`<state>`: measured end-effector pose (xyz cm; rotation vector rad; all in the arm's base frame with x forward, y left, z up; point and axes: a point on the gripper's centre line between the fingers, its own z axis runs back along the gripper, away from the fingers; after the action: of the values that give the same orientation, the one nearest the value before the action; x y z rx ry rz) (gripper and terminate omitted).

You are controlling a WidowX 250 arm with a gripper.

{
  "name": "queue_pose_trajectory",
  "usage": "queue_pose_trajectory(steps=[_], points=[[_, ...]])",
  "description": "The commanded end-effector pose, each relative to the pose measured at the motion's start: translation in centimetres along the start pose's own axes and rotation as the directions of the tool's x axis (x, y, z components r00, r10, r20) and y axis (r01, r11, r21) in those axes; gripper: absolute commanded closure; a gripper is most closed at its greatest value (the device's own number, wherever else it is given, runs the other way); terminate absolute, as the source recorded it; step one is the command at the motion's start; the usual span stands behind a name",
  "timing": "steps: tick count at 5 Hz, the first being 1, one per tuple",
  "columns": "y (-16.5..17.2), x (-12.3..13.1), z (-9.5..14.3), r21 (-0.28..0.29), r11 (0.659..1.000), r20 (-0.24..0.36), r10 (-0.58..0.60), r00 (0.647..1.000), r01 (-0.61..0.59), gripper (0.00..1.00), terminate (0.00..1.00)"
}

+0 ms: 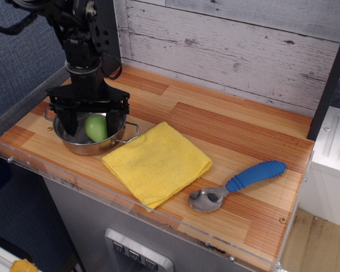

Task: Move the green object outside the pot and place near blue spoon

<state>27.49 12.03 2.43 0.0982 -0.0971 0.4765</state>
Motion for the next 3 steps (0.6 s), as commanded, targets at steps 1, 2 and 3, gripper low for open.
queue_pose_trajectory(steps=[1,2,3], points=[[1.37,1.78,0.16,-0.012,1.000,0.029,0.019,0.999,-0.018,0.00,0.00],[1.72,2.11,0.09,-0.014,1.000,0.027,0.014,1.000,-0.013,1.00,0.00],[1.65,2.13,0.29,-0.022,1.000,0.031,0.009,0.999,-0.009,1.00,0.00]])
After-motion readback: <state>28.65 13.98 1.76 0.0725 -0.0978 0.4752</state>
